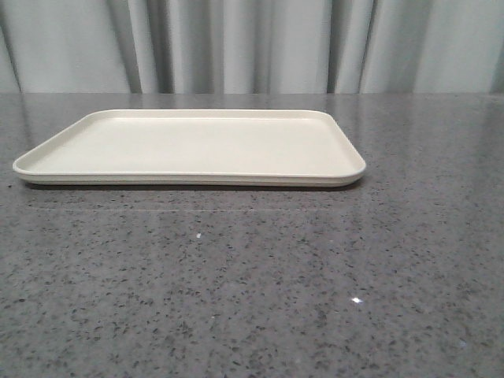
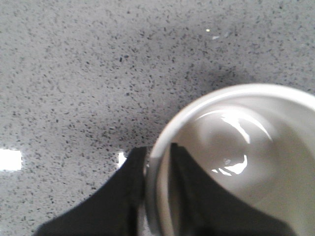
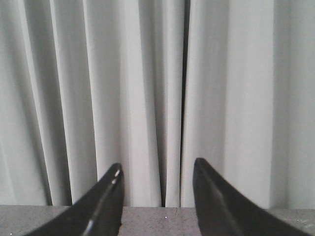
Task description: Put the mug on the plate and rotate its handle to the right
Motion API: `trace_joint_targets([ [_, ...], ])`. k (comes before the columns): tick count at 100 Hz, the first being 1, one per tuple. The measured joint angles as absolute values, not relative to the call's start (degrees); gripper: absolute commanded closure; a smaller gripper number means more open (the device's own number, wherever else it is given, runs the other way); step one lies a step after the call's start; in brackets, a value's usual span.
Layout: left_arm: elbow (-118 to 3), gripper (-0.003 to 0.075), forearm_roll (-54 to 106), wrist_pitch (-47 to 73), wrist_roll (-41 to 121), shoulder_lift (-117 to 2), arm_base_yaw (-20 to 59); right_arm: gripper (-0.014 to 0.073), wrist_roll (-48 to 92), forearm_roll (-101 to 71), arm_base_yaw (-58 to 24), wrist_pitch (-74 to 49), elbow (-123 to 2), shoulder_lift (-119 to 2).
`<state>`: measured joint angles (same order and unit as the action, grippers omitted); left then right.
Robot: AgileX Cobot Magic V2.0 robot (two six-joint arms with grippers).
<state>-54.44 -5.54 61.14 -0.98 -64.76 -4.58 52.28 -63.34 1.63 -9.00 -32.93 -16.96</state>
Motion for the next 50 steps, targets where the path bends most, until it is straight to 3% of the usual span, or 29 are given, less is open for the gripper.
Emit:
trace_joint_targets([
  [50,-54.8,0.074,-5.2,59.5,-0.5,-63.4,-4.6,0.0246,52.3,-63.3,1.6,-9.0,-33.0,-17.0],
])
